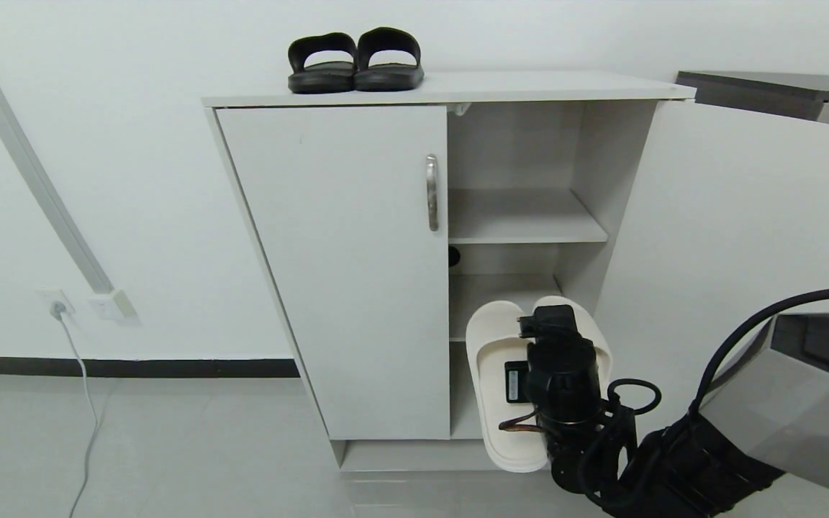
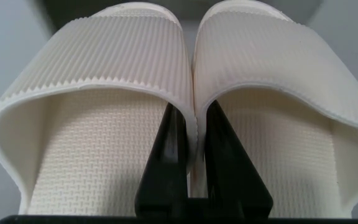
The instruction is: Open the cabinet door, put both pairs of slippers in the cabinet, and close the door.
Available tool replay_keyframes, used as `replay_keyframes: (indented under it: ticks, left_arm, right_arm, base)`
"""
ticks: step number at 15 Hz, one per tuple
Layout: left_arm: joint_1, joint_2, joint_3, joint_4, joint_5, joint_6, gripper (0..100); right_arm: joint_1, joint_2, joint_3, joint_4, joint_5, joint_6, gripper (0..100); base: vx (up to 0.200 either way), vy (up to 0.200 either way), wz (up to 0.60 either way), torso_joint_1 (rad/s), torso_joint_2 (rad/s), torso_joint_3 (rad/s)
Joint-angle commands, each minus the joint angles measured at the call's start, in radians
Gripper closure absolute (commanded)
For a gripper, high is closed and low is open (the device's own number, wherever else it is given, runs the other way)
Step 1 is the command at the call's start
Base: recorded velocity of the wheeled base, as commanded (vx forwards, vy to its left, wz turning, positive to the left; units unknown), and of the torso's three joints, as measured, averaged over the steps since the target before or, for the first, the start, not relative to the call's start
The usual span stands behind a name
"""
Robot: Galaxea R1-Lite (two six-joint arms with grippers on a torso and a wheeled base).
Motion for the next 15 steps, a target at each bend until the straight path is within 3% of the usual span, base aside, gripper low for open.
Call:
replay_keyframes:
  ticks: [1,8,15]
  left_arm:
    - [-0.003,0.002,0.000,0.001,0.000,0.000,100]
    - [-0.001,0.002,0.002,0.001,-0.010,0.001,100]
    - [-0.003,0.002,0.002,0.001,-0.010,0.001,100]
  right_arm:
    - [0.011,0.013,-0.003,-0.001,0.001,0.000,100]
    - [0.010,0.145,-0.158,0.010,0.038,0.000,100]
    - [0.008,0.179,-0.162,0.071,0.063,0.069,100]
  base:
    - [0.000,-0.200,0.00,0.002,0.01,0.002]
    - [0.000,0.000,0.00,0.000,0.00,0.000]
    - [0.000,0.000,0.00,0.000,0.00,0.000]
